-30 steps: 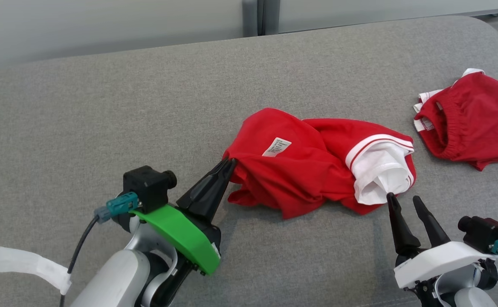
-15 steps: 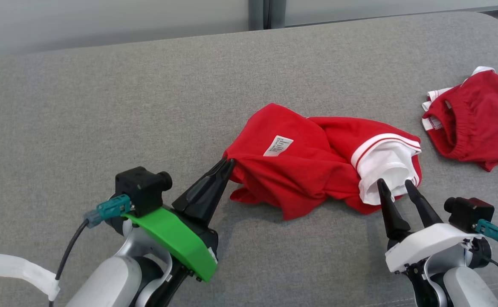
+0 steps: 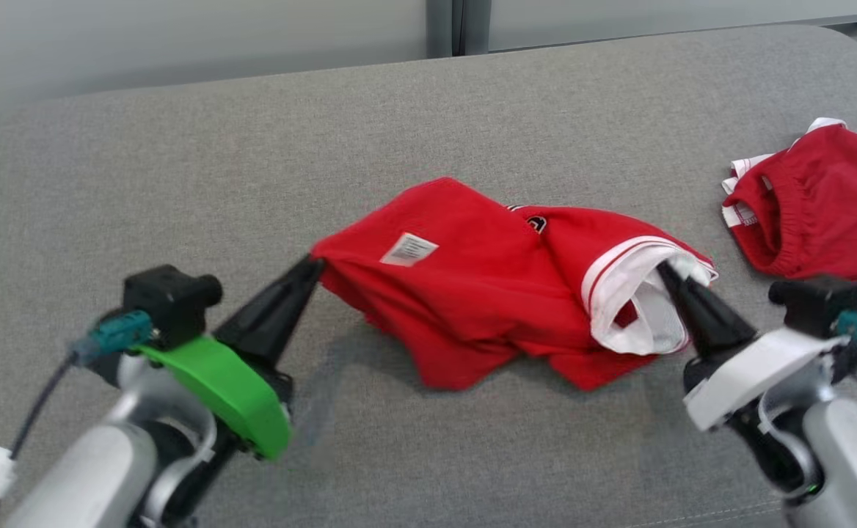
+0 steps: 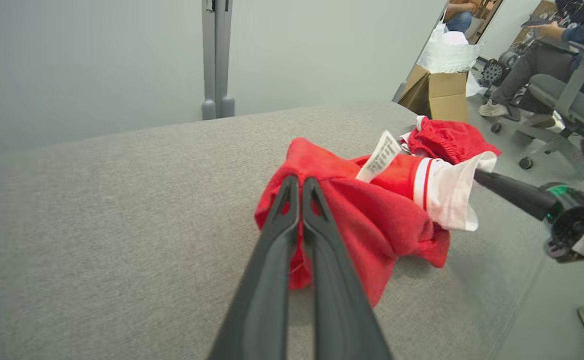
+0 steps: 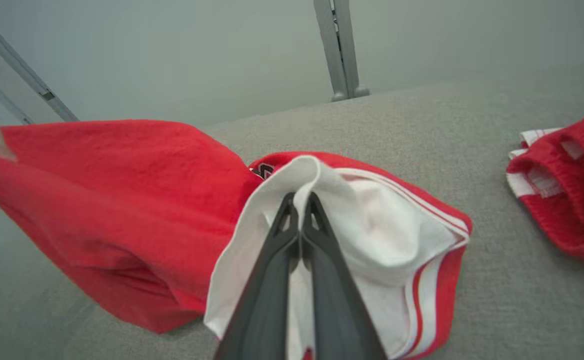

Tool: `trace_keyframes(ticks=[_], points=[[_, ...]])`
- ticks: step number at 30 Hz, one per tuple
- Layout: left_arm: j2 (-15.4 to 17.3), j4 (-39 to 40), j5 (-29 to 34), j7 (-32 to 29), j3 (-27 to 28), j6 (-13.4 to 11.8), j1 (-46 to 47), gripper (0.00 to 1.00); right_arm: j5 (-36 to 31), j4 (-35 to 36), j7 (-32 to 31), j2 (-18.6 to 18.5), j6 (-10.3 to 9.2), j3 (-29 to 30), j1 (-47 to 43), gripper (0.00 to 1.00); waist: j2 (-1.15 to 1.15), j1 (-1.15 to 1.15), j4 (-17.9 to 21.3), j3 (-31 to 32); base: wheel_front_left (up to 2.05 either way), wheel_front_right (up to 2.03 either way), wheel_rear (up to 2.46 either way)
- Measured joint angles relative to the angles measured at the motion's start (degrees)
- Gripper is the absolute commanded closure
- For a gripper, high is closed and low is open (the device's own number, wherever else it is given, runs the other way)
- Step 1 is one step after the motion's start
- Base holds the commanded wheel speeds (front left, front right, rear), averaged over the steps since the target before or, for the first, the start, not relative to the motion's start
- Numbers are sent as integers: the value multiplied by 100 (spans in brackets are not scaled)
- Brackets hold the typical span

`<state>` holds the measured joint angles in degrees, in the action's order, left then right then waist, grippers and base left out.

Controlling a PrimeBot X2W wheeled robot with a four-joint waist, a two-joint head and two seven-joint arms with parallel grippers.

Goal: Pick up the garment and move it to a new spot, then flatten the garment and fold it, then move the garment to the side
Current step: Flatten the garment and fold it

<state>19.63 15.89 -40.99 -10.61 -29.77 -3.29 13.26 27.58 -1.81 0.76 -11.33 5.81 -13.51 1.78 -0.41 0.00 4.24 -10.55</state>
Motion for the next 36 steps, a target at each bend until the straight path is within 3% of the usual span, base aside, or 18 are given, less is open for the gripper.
trace_keyframes(ticks=[4,7,9,17,22,27,32,36], points=[[766,-58,204,-427,303,78,479,100,-157,506,-692,-1025,70,137,648,100,0,0,41,126,0,0,0],[1017,-59,130,-744,500,180,864,100,-334,835,-1162,-1758,69,457,1148,100,0,0,68,246,0,0,0],[1192,-57,121,-927,622,197,1038,100,-179,1053,-1481,-1968,74,580,1484,100,0,0,87,334,0,0,0],[1644,261,-267,-1510,1018,299,1397,100,920,1971,-2160,-2302,100,1160,1974,100,0,0,148,709,0,0,0],[1735,848,-890,-1736,1344,363,1500,100,1675,2546,-2530,-2493,121,1567,2017,100,0,0,171,949,0,0,0],[1881,1637,-1549,-2206,1510,375,1550,100,2760,3138,-2973,-2458,123,1858,1993,100,0,0,226,1083,0,0,0],[2018,1674,-1839,-2688,1723,-10,1553,100,3356,3222,-3450,-2494,-93,2078,1841,100,0,0,258,950,0,0,0],[2015,1061,-1901,-2966,1533,-86,1652,100,3607,2806,-3729,-2352,-214,1650,1840,100,0,0,230,720,0,0,0]])
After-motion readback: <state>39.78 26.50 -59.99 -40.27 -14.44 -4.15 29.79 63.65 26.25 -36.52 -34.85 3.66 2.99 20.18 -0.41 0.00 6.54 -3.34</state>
